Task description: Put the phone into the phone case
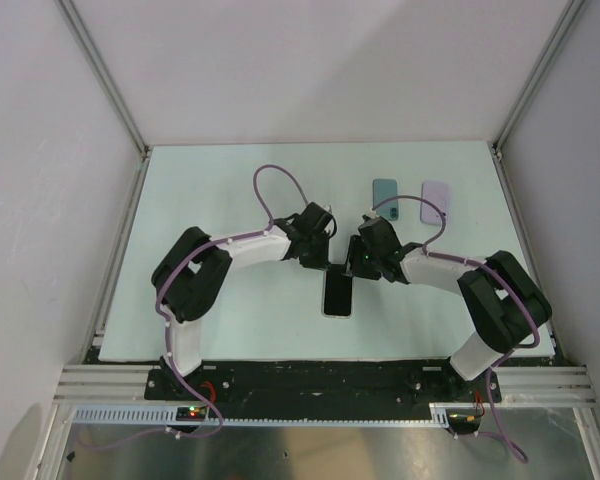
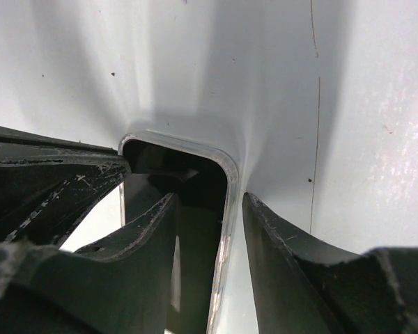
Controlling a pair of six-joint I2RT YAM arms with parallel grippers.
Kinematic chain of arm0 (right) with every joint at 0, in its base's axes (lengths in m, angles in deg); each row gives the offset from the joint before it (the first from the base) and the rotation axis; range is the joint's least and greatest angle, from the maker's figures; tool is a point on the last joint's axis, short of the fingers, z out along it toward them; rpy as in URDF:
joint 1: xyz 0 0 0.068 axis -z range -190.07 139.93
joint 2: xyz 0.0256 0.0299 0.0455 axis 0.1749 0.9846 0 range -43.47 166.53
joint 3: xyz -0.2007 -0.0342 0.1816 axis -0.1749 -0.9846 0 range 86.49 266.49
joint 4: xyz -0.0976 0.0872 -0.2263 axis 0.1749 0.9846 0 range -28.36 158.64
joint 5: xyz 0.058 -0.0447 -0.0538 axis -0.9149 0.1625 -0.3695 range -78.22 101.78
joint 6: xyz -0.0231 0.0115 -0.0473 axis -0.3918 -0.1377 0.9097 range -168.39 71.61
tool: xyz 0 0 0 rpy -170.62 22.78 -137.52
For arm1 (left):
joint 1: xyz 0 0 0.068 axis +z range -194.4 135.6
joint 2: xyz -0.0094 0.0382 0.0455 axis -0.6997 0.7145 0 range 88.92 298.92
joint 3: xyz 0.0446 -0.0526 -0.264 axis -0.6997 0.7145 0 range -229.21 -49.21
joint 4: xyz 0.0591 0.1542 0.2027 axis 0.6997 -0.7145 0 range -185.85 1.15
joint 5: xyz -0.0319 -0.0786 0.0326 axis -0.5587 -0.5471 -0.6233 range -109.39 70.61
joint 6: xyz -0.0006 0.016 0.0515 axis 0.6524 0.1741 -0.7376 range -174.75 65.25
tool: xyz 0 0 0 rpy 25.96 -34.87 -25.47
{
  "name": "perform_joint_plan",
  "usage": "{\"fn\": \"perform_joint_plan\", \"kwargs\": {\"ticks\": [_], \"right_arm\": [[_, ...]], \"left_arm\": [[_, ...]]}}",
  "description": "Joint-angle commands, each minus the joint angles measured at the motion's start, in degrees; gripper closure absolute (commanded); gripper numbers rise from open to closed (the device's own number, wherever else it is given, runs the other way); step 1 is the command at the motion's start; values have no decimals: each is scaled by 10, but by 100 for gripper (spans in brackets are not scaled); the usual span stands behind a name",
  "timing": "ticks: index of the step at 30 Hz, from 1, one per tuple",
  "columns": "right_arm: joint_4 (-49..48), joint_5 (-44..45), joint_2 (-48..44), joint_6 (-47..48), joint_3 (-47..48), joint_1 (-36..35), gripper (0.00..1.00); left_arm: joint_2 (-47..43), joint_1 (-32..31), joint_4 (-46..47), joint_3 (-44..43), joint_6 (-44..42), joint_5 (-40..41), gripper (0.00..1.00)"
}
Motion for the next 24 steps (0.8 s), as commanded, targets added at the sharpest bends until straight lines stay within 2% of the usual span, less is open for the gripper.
{"fn": "perform_joint_plan", "kwargs": {"ticks": [1,14,24], "right_arm": [[31,34,15,19,22,-11,53],[48,58,31,20,28,-33,55],[74,87,34,15,37,-40,85]], "left_arm": [[32,-13,-9,15,11,39,86],[43,-35,-9,54,29,66,93],[26,-35,-8,34,37,49,99]]}}
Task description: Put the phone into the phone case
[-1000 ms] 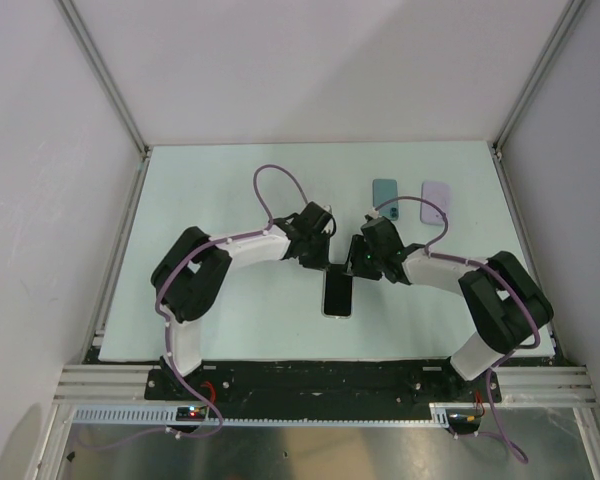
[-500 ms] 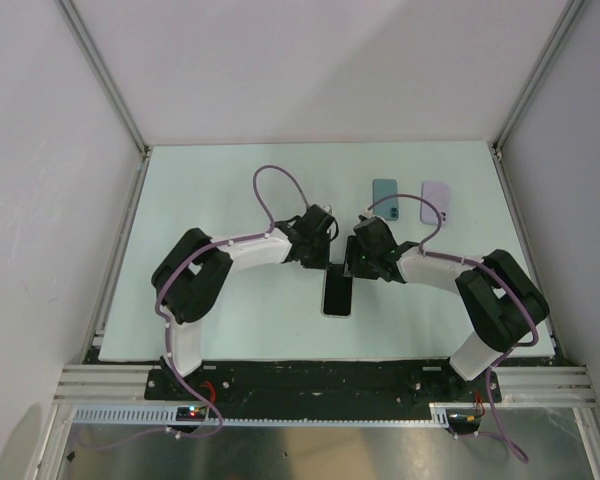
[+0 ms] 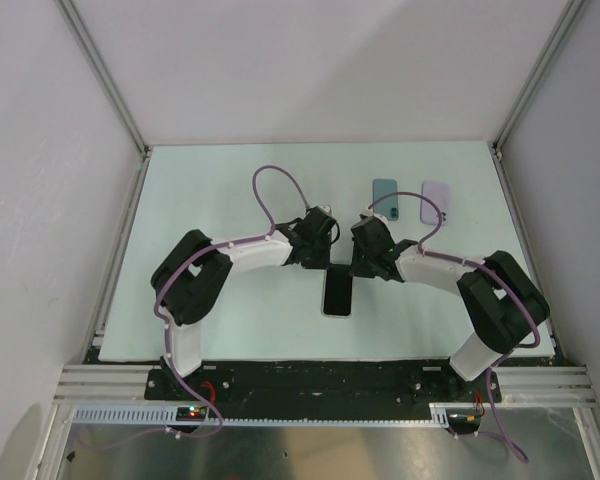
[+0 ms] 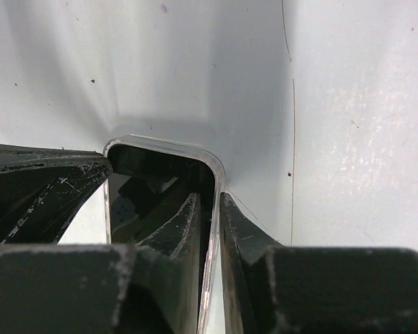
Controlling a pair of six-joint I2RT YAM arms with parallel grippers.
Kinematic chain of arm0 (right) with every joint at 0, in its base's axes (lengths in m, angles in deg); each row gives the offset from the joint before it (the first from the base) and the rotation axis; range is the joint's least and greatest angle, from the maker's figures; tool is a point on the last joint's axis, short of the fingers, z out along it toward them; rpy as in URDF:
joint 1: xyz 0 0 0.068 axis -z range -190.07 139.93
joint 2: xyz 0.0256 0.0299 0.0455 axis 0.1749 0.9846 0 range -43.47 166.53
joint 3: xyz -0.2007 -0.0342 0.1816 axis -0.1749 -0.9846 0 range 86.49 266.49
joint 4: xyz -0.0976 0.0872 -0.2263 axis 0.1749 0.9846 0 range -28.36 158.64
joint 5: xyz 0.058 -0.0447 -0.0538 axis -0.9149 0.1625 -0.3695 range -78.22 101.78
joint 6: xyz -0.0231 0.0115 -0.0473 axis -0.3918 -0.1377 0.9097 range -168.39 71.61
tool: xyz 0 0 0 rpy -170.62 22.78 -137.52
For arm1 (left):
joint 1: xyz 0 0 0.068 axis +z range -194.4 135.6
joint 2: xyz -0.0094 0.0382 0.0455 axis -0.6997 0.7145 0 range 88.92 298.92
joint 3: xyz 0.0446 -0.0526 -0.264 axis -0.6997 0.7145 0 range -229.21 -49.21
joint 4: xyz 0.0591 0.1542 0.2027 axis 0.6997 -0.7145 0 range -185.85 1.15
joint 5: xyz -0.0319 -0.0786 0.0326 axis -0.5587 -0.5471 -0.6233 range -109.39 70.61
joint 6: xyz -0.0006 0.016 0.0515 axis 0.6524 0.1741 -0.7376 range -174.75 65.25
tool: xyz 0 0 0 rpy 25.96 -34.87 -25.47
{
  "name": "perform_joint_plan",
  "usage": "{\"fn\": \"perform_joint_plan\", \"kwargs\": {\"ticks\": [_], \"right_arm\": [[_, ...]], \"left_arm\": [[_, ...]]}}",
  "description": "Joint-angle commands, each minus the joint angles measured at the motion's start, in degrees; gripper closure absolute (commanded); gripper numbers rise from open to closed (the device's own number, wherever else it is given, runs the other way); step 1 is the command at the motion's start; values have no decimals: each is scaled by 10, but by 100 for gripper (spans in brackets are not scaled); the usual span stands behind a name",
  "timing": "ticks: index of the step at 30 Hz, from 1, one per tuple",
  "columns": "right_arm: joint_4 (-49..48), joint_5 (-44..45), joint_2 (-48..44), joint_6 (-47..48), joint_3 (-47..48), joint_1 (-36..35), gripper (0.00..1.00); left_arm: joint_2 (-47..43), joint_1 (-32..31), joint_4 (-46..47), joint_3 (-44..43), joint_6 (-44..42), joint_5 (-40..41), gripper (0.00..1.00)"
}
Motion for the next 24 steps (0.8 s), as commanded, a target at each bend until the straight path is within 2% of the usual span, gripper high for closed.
{"fn": "perform_joint_plan", "kwargs": {"ticks": [1,8,13,14,15,18,20,24], "right_arm": [[27,16,30,8,11,-13,86],[46,32,15,6,28,-10,67],[64,38,-17,-4,29,-9,64],[70,35,-23,-6,29,-10,60],[73,32,-29,-8,28,-12,55],[81,31,-47,-22,22,-33,32],[84,37,-53,-36,20,-51,21],[90,61,-47,-83,20,-87,8]], "left_arm": [[30,-15,-33,15,12,-8,100],[-9,-4,-31,0,8,-17,97],[-47,9,-32,-9,-2,-24,94],[-55,13,-32,-10,-3,-24,91],[-62,15,-32,-10,-5,-25,86],[-89,20,-32,-7,-7,-36,68],[-109,26,-32,-1,-6,-39,57],[-155,43,-32,26,1,-33,43]]}}
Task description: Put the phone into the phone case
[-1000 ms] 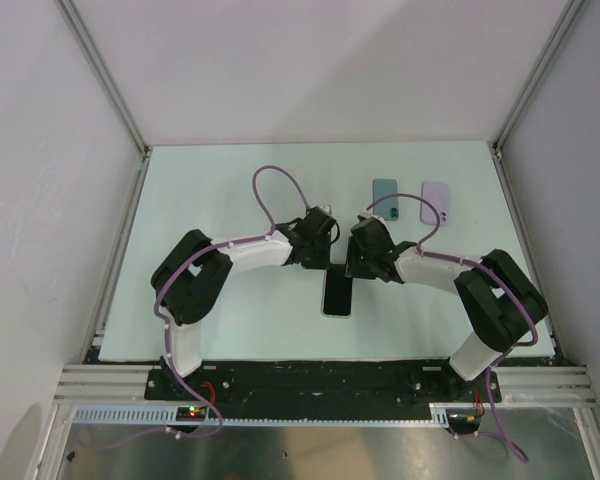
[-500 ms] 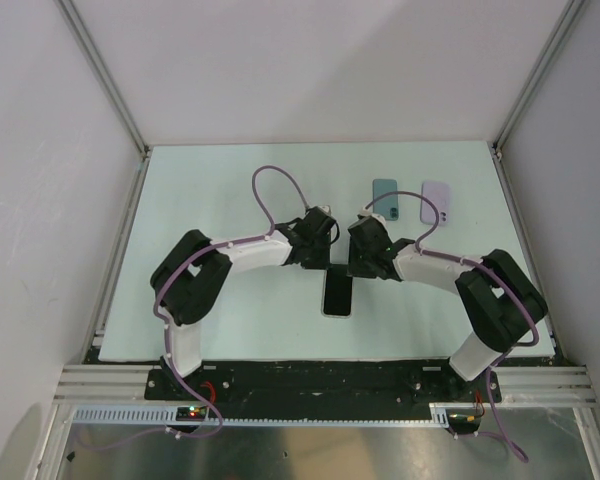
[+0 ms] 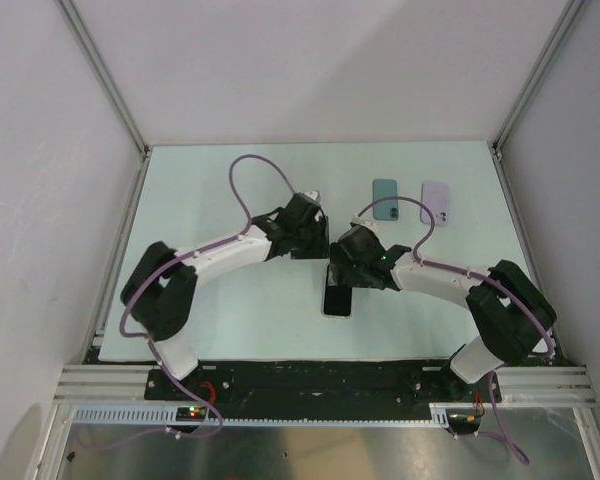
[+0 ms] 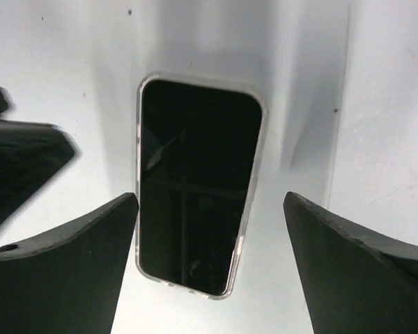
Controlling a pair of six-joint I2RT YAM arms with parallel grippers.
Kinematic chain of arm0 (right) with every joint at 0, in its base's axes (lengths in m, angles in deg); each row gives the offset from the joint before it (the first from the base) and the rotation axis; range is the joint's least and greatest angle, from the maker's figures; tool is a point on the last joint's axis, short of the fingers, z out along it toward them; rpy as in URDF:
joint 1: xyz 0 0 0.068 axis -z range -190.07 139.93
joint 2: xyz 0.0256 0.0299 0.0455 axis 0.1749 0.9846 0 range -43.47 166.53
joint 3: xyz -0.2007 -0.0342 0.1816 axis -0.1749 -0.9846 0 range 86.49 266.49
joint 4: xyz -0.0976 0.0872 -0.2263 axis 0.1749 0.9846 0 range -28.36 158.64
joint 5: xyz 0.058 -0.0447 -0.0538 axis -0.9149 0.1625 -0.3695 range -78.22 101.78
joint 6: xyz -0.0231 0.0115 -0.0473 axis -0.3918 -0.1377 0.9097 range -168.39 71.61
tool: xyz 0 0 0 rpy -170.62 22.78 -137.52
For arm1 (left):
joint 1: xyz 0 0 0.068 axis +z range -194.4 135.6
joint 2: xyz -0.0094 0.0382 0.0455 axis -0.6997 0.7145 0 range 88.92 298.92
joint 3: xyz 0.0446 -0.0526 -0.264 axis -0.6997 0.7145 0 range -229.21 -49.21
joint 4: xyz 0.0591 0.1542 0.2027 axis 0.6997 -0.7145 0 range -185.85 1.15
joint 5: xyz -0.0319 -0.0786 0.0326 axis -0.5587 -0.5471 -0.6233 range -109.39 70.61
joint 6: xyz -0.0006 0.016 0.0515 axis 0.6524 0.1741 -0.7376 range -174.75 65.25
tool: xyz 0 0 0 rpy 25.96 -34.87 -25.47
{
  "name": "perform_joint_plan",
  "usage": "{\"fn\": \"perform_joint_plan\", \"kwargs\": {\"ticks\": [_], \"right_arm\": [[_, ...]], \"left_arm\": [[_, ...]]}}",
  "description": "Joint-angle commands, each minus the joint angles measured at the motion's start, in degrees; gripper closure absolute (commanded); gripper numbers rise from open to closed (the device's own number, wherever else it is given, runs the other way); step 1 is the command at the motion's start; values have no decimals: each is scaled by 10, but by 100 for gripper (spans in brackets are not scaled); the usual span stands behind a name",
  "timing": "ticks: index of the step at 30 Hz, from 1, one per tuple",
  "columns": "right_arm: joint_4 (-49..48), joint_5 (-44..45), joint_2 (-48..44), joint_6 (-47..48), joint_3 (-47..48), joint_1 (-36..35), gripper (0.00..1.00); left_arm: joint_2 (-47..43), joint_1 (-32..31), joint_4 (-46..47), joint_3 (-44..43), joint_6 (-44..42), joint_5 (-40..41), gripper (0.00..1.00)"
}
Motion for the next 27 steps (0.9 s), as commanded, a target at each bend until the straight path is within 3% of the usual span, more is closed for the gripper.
{"fn": "perform_joint_plan", "kwargs": {"ticks": [1,5,18,20,27], "right_arm": [[18,45,-6,-64,5,-39,6],[42,100,15,-118,17,-81,1],[179,230,151,-215,155,-149,2],[195,238,158,-229,157,-153,7],[218,227,193,-209,216,-171,48]], "left_arm": [[-85,24,4,30,7,1,41],[-158,53,4,86,20,24,37],[-372,133,-38,200,2,9,29],[-399,142,-49,205,-3,0,29],[-450,167,-80,198,-20,-17,29]]}}
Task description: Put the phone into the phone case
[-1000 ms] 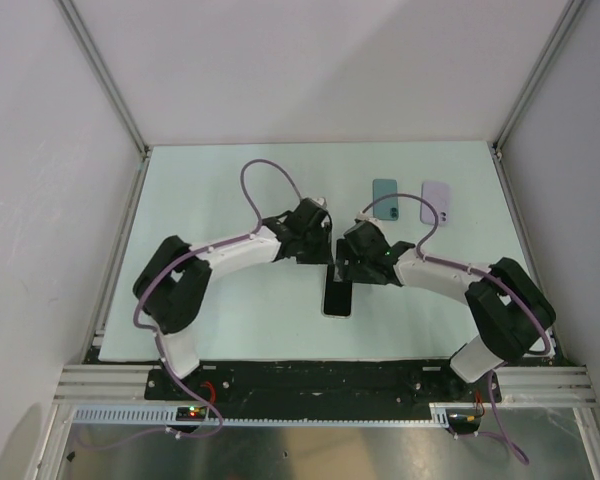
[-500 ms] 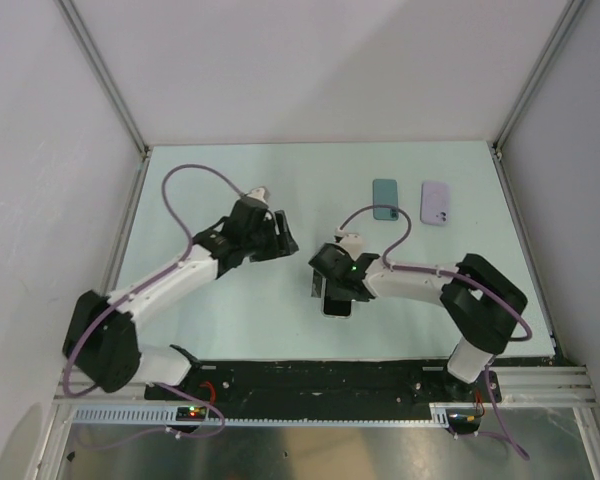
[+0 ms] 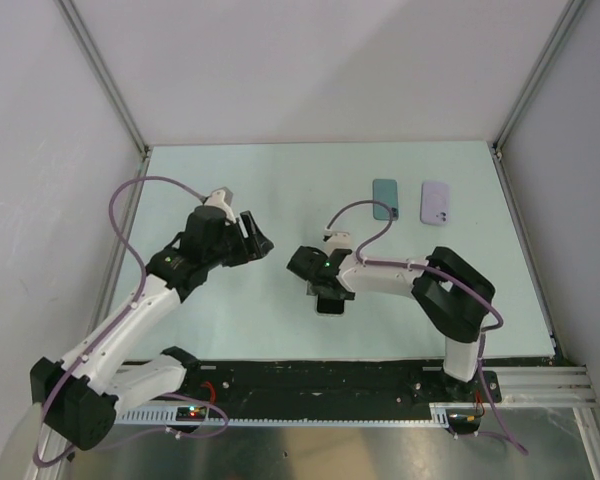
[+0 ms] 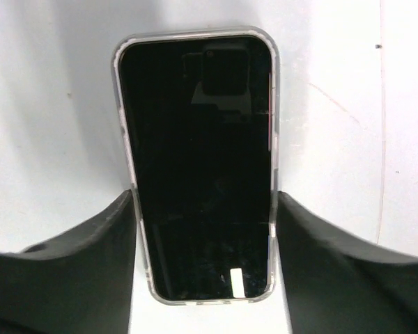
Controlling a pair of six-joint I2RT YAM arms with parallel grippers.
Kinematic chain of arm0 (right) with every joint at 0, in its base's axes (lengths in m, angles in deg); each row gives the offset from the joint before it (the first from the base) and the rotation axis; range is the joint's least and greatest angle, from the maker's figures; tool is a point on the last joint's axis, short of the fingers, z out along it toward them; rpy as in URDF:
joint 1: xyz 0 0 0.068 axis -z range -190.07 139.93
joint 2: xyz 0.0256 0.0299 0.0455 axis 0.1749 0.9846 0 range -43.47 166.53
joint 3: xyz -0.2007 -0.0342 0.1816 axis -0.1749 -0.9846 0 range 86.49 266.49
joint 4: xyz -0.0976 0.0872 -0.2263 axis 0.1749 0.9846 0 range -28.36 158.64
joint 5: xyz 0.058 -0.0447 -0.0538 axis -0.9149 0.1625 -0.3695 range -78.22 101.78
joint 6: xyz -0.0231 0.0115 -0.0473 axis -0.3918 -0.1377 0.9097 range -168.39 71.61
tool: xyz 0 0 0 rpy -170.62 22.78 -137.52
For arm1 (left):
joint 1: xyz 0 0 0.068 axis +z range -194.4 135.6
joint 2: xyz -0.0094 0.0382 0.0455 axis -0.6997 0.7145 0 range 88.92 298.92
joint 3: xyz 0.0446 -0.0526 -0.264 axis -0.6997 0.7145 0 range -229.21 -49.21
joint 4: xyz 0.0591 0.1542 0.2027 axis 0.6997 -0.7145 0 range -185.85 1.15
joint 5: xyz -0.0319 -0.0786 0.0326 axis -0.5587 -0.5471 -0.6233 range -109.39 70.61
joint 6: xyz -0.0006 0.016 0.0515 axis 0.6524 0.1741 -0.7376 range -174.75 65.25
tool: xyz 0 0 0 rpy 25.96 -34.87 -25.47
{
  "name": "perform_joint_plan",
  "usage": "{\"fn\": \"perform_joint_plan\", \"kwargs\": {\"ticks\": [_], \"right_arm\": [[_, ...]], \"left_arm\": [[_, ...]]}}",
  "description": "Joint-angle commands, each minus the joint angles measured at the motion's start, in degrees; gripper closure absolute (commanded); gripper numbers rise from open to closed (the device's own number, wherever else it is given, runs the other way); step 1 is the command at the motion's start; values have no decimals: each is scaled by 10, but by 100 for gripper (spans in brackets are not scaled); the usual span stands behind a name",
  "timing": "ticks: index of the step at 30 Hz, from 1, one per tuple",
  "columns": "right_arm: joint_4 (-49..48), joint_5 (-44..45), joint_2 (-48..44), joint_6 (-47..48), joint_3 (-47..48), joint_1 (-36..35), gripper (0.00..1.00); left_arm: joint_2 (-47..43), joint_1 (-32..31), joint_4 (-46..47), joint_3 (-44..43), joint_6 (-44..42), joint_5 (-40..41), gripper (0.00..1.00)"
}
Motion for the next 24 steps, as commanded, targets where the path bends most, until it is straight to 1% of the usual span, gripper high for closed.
{"fn": "perform_joint_plan", "kwargs": {"ticks": [1,3,7,14,16,18,20,22,23,24], "right_arm": [[35,16,42,-5,72,-17,53],[35,10,58,6,109,-21,61],[34,-1,110,24,204,-24,68],[48,-23,214,32,378,-27,70],[62,-26,242,32,423,-28,68],[74,-26,266,34,456,-27,64],[77,-26,279,38,470,-27,55],[72,-27,284,43,471,-27,42],[69,-27,283,47,470,-26,32],[63,-27,282,52,465,-26,25]], "left_arm": [[-31,23,-27,-9,-27,-17,29],[-40,37,-35,-14,-33,-23,29],[-54,72,-46,-18,-45,-37,28],[-73,122,-56,-15,-59,-59,28],[-74,131,-57,-15,-62,-64,28],[-74,138,-58,-14,-64,-67,28],[-74,143,-58,-15,-66,-69,28],[-74,147,-58,-15,-66,-69,28],[-73,148,-58,-16,-67,-69,28],[-73,149,-58,-16,-67,-69,28]]}}
